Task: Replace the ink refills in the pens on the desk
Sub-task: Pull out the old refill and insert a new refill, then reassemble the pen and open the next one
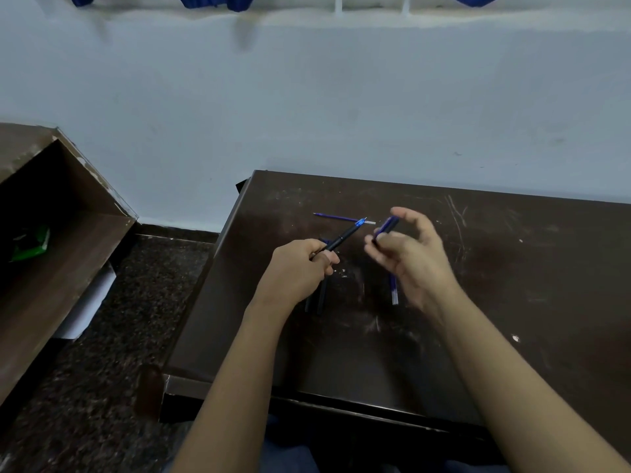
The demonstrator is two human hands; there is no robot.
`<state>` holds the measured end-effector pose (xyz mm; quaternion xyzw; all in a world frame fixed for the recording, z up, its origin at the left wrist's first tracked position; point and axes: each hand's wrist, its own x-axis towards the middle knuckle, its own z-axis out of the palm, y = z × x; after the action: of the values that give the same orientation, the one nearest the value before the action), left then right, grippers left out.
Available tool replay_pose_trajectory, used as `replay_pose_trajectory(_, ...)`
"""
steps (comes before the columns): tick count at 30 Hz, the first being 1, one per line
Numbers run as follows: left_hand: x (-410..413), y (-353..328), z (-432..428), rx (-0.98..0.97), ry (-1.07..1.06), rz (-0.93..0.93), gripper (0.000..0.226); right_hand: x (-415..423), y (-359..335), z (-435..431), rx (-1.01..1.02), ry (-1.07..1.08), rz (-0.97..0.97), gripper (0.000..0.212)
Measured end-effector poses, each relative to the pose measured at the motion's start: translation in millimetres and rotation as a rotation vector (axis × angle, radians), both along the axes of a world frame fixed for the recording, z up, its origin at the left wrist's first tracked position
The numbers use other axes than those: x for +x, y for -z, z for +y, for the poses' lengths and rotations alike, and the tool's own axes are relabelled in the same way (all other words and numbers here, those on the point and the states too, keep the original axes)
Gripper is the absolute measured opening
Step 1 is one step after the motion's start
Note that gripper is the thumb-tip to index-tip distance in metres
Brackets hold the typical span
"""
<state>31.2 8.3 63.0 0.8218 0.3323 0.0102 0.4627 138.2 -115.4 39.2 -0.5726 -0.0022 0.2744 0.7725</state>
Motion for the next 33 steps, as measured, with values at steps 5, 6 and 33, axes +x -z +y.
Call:
replay_pose_trajectory(5,0,-3,-2,0.003,0.04,0.026,0.022,10,-6,-6,0.17,0.156,0.074,0.036)
replay_pose_trajectory(6,0,-3,-2,0.0,0.049,0.032,0.022,11,-6,-6,0.177,0.163,0.072,0.035)
replay_pose_trajectory(33,7,-1,-16,0.115,0.069,-0.09,0.019,-25,-5,10,0.057,-0.013,-0.081,0.047)
